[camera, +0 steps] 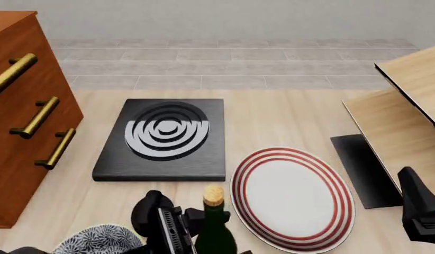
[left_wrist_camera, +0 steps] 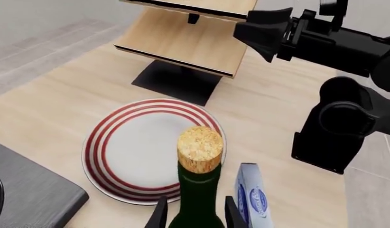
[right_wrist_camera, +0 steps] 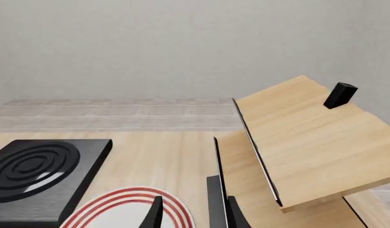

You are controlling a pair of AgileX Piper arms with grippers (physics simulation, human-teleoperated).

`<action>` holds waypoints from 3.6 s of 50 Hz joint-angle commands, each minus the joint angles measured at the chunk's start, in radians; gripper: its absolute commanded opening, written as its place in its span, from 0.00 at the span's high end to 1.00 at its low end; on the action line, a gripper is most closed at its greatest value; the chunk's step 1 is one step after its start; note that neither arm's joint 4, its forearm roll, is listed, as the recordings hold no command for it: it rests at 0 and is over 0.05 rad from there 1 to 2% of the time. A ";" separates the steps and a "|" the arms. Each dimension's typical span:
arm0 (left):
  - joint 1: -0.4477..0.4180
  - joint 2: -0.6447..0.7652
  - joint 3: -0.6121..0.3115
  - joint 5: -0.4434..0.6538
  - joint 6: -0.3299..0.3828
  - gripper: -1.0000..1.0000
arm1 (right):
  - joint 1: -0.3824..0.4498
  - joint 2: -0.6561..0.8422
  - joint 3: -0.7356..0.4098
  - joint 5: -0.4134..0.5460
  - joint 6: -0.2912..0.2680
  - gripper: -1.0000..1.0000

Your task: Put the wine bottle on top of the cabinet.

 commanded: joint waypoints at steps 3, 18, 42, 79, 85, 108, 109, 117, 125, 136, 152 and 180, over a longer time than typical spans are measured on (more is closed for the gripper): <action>0.019 -0.126 0.010 0.080 0.030 1.00 | 0.000 0.000 0.000 0.000 -0.001 0.00; 0.039 -0.274 -0.005 0.207 0.054 1.00 | 0.000 0.000 0.000 0.000 0.000 0.00; 0.117 -0.527 -0.100 0.515 0.143 1.00 | 0.000 0.000 0.000 0.000 0.000 0.00; 0.311 -0.844 -0.268 0.908 0.185 1.00 | 0.000 0.000 0.000 0.000 0.000 0.00; 0.352 -0.874 -0.305 0.959 0.195 1.00 | 0.000 0.000 0.000 0.000 0.000 0.00; 0.464 -0.946 -0.413 1.101 0.207 1.00 | 0.000 0.000 0.000 0.000 0.000 0.00; 0.473 -0.950 -0.418 1.106 0.205 1.00 | 0.000 0.000 0.000 0.000 0.000 0.00; 0.503 -0.968 -0.453 1.145 0.208 1.00 | 0.000 0.000 0.000 0.000 0.000 0.00; 0.543 -0.981 -0.511 1.197 0.199 1.00 | 0.000 0.000 0.000 0.000 0.000 0.00; 0.602 -0.999 -0.586 1.254 0.176 1.00 | 0.000 0.000 0.000 0.000 0.000 0.00; 0.670 -0.981 -0.712 1.338 0.196 1.00 | 0.000 0.000 0.000 0.000 0.000 0.00; 0.777 -0.900 -0.958 1.489 0.174 1.00 | 0.000 0.000 0.000 0.000 0.000 0.00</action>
